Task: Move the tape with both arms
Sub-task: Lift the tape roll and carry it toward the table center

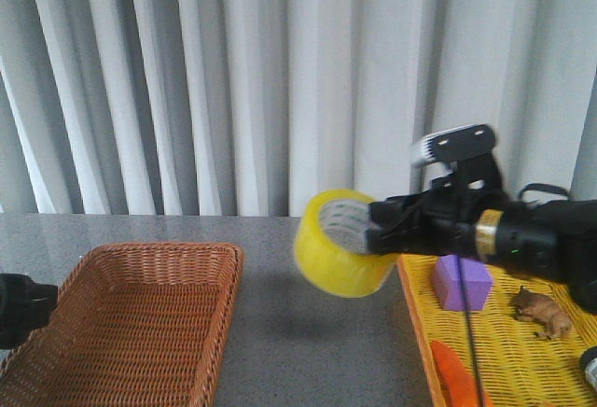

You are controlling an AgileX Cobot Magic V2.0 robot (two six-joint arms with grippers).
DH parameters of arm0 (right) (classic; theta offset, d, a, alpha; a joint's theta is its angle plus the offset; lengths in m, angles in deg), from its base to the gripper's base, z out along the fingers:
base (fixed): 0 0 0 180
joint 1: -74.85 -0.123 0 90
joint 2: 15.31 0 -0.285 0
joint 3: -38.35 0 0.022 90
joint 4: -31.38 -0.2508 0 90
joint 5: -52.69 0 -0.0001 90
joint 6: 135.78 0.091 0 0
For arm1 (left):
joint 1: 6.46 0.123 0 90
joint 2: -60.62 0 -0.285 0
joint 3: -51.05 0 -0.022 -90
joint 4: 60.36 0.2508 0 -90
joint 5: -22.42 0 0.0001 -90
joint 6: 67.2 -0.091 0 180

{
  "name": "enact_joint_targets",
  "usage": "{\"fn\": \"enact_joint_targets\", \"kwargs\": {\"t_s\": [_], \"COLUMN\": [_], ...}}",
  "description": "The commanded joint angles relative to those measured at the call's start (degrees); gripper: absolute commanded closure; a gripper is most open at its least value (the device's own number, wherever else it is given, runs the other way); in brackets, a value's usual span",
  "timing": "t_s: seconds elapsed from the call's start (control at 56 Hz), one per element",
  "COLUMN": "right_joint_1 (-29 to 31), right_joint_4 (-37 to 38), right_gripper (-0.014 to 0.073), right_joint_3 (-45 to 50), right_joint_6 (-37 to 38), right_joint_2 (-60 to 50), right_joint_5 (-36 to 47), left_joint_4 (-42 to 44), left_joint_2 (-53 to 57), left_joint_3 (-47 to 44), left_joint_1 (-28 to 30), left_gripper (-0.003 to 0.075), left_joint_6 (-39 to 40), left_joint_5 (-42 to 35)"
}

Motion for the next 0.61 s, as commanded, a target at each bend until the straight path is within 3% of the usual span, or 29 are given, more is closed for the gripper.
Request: {"fn": "enact_joint_targets", "kwargs": {"t_s": [0.0, 0.589], "right_joint_1": [-2.8, -4.1], "right_joint_4": [0.1, 0.1], "right_gripper": [0.0601, 0.0601], "right_joint_3": [-2.3, -2.3], "right_joint_6": [-1.4, 0.7], "right_joint_2": [-0.6, 14.1], "right_joint_5": [-4.7, -3.9], "left_joint_4": [-0.6, -0.6], "left_joint_2": [1.0, 1.0], "left_joint_3": [2.0, 2.0], "left_joint_1": [-0.4, -0.4], "left_gripper": [0.0184, 0.0184], "left_joint_6": [0.5, 0.5], "left_joint_5": [-3.6, -3.6]}}
